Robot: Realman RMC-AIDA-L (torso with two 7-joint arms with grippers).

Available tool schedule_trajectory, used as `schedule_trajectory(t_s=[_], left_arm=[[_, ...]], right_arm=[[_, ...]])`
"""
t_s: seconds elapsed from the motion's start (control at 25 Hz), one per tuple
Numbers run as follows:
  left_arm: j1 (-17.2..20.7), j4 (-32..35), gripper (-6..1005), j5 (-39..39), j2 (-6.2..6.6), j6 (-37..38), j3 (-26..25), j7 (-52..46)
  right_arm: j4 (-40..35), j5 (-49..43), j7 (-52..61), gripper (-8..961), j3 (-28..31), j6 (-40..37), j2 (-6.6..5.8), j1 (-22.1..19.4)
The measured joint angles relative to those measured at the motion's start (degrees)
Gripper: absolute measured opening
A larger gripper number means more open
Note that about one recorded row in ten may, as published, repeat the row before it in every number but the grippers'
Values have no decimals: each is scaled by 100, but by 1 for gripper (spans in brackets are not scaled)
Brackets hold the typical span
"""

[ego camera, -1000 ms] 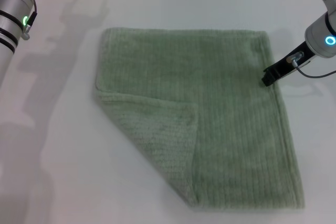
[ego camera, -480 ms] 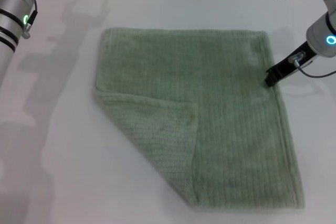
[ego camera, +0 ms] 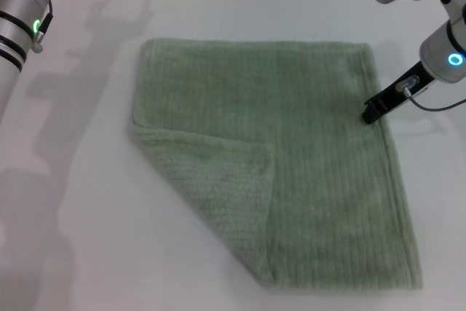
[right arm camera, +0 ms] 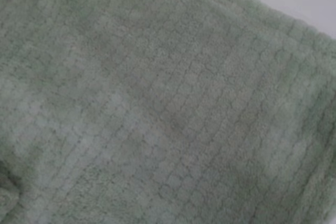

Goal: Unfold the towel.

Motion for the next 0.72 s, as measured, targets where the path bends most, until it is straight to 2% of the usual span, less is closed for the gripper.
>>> schedule_trajectory(t_s=[0.72], left_arm=[[-12, 0, 816, 0, 8, -16, 0, 0]], right_arm=[[89, 7, -11, 4, 0, 55, 12, -2]])
